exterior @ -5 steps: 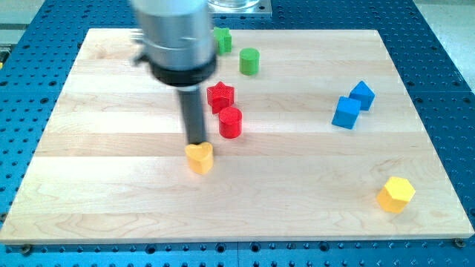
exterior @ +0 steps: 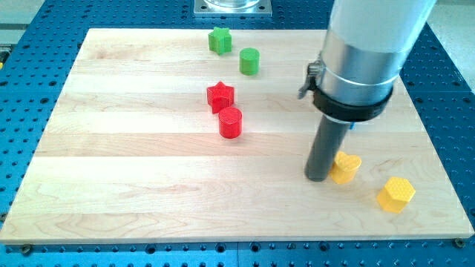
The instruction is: Push the heart to the top of the hexagon
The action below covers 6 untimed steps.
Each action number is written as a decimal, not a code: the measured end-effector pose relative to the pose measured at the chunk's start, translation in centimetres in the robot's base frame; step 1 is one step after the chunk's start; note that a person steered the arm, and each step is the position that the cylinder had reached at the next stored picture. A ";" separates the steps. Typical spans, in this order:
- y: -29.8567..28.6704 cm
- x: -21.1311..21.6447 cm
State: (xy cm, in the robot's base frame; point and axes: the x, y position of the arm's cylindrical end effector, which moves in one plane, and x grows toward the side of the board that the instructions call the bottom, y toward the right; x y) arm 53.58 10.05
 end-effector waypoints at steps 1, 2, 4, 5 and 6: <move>2.5 -2.1; 7.9 -2.7; 9.2 1.1; 9.1 1.7; 5.4 -1.7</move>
